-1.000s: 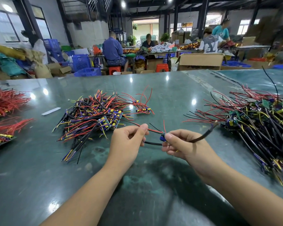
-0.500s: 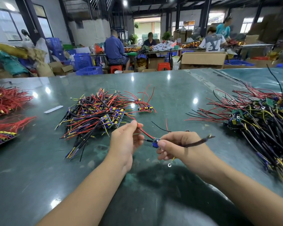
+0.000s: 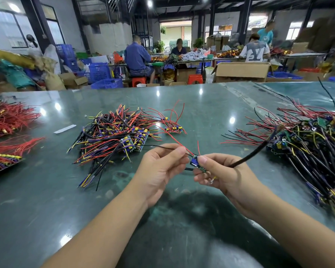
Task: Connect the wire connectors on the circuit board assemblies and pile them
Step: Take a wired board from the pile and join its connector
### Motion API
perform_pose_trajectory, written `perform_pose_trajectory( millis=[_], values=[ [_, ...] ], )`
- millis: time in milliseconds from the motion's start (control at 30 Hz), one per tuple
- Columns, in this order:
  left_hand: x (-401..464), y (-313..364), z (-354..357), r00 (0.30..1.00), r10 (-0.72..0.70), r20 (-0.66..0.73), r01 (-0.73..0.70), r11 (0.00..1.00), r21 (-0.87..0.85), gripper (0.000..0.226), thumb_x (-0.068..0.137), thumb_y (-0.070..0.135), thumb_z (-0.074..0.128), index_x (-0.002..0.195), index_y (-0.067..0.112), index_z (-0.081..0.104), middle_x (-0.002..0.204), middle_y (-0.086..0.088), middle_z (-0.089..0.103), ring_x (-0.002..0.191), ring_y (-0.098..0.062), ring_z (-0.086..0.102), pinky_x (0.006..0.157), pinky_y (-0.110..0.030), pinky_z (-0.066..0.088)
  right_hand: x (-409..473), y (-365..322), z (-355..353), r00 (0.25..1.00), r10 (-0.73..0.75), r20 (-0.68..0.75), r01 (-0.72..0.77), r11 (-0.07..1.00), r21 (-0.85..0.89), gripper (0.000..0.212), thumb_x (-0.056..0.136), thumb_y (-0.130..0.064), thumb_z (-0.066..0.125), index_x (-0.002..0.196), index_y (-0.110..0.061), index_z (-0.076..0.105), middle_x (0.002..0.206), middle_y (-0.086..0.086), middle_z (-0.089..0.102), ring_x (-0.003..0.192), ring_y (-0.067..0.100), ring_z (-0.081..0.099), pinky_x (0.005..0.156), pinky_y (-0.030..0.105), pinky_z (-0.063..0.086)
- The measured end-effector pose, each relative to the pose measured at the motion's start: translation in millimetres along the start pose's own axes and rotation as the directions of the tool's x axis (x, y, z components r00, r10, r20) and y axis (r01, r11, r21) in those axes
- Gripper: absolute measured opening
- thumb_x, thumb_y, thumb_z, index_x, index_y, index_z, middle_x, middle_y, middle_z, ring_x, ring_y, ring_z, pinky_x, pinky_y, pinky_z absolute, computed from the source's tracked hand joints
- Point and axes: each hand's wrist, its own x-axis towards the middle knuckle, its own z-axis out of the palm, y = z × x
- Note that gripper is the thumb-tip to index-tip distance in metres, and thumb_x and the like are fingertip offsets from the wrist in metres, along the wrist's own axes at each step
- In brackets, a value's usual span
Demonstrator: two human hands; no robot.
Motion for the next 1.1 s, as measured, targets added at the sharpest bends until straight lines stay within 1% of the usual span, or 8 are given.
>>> perform_pose_trajectory(
  millis=[200, 367, 500, 633, 733, 833, 933, 1100],
  values=[
    [-0.4, -2.5, 0.0, 0.999, 0.040, -0.013, -0.037, 0.987, 0.153, 0.005, 0.070, 0.014, 0.071, 0.068, 0.014, 0.075, 0.063, -0.002, 0.067, 0.052, -0.007, 0.059, 0.056, -0.016, 0.051, 1.1, 3.5, 2.1, 0.998, -0.050, 0.036, 0.056, 0.979, -0.197, 0.016, 0.080, -0.018, 0.066, 0.082, -0.002, 0.069, 0.066, 0.008, 0.069, 0.057, 0.014, 0.066, 0.054, 0.019, 0.050],
    [0.1, -2.2, 2.3, 0.995, -0.045, -0.090, 0.047, 0.999, 0.018, 0.011, 0.077, 0.005, 0.066, 0.069, 0.010, 0.073, 0.057, -0.003, 0.064, 0.044, -0.003, 0.055, 0.047, -0.012, 0.048, 2.7, 2.4, 0.1, 0.967, -0.237, 0.093, 0.250, 0.811, -0.529, 0.003, 0.080, -0.020, 0.071, 0.078, -0.019, 0.069, 0.064, 0.002, 0.069, 0.063, 0.020, 0.070, 0.063, 0.034, 0.054],
    [-2.3, -4.0, 4.5, 0.993, -0.099, -0.062, 0.098, 0.995, -0.028, 0.014, 0.088, 0.010, 0.060, 0.082, 0.011, 0.072, 0.061, -0.001, 0.065, 0.048, -0.004, 0.056, 0.050, -0.014, 0.049, 1.1, 2.1, 0.6, 0.968, -0.238, 0.080, 0.249, 0.879, -0.407, 0.015, 0.073, -0.028, 0.069, 0.078, -0.013, 0.070, 0.064, 0.003, 0.068, 0.058, 0.014, 0.067, 0.057, 0.023, 0.053],
    [-6.8, -8.0, 6.2, 0.999, -0.032, 0.017, 0.027, 0.973, 0.229, 0.012, 0.088, 0.020, 0.061, 0.088, 0.014, 0.071, 0.074, 0.000, 0.068, 0.065, -0.006, 0.061, 0.065, -0.018, 0.051, 2.1, 5.6, 0.8, 0.987, -0.155, 0.028, 0.155, 0.925, -0.348, 0.014, 0.087, -0.017, 0.061, 0.081, -0.009, 0.071, 0.065, 0.002, 0.070, 0.059, 0.012, 0.067, 0.057, 0.017, 0.050],
    [-5.3, -10.3, 8.0, 0.990, 0.118, -0.083, -0.080, 0.930, 0.359, 0.015, 0.090, 0.014, 0.061, 0.079, 0.014, 0.072, 0.063, 0.007, 0.066, 0.057, -0.002, 0.055, 0.060, -0.014, 0.047, 5.7, 6.6, 0.1, 0.989, -0.142, -0.043, 0.111, 0.900, -0.422, 0.022, 0.094, -0.027, 0.052, 0.085, -0.016, 0.069, 0.075, 0.006, 0.072, 0.063, 0.015, 0.069, 0.060, 0.021, 0.053],
    [-1.3, -6.0, 5.4, 0.953, 0.226, -0.201, -0.145, 0.925, 0.352, 0.016, 0.088, 0.014, 0.063, 0.076, 0.016, 0.073, 0.063, 0.008, 0.068, 0.060, -0.002, 0.055, 0.058, -0.013, 0.044, 7.5, 5.3, -5.3, 0.968, -0.223, -0.113, 0.137, 0.851, -0.507, 0.018, 0.092, -0.035, 0.058, 0.085, -0.021, 0.066, 0.076, 0.003, 0.068, 0.059, 0.014, 0.066, 0.057, 0.022, 0.049],
    [0.5, -3.0, 2.0, 0.935, 0.256, -0.244, -0.165, 0.926, 0.340, 0.017, 0.090, 0.018, 0.061, 0.077, 0.017, 0.072, 0.065, 0.010, 0.068, 0.059, 0.001, 0.054, 0.056, -0.011, 0.043, 6.3, 1.3, -9.2, 0.936, -0.322, -0.138, 0.231, 0.863, -0.449, 0.014, 0.089, -0.017, 0.064, 0.075, -0.012, 0.063, 0.058, 0.003, 0.056, 0.047, 0.011, 0.050, 0.045, 0.016, 0.038],
    [-6.5, -3.7, 6.0, 0.976, 0.219, 0.009, -0.190, 0.821, 0.539, 0.006, 0.084, 0.025, 0.068, 0.084, 0.021, 0.073, 0.071, 0.014, 0.066, 0.065, 0.005, 0.053, 0.060, -0.007, 0.040, 6.0, 0.0, -3.0, 0.944, -0.282, -0.172, 0.219, 0.924, -0.313, 0.020, 0.090, -0.003, 0.058, 0.070, -0.003, 0.060, 0.054, 0.006, 0.057, 0.042, 0.014, 0.048, 0.041, 0.022, 0.039]
  ],
)
